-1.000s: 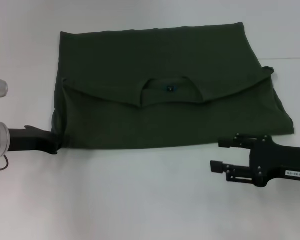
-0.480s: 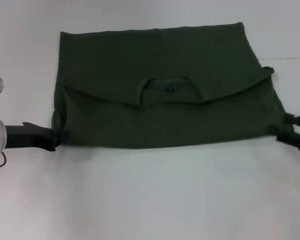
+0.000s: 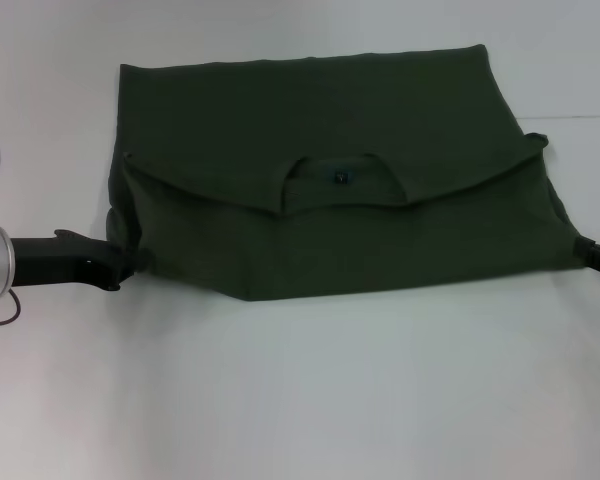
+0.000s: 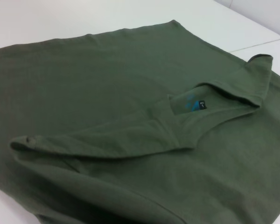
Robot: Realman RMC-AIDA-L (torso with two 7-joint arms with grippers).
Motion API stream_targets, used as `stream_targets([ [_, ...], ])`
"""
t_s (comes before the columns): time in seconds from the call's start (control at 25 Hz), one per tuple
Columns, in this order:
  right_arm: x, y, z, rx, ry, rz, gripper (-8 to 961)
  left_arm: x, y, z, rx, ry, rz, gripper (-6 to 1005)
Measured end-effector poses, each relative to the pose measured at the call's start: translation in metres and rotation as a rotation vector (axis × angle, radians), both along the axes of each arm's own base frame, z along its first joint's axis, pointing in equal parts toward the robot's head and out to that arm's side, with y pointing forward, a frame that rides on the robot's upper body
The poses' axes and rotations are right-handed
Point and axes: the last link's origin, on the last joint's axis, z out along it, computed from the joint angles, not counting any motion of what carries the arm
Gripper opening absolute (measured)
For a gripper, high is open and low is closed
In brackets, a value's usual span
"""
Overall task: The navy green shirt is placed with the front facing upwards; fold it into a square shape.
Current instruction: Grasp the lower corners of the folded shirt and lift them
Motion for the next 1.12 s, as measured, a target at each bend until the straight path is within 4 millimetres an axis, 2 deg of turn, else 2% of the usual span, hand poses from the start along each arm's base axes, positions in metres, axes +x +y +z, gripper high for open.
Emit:
stream_targets([
  [0.72, -0.004, 0.021, -0.017, -0.019, -0.054, -0.033, 741, -0.001, 0.0, -0.001, 0.007, 0.002, -0.002, 4],
  [0.92, -0.003, 0.021, -0.021, -0.031, -0.061, -0.05, 711, -0.001, 0.001, 0.0, 0.015, 0.006, 0.0, 4],
  [1.12, -0.002, 0.021, -0.02, -0.028, -0.065, -0.054, 615, -0.001, 0.001, 0.0, 0.017, 0.007, 0.001, 3],
])
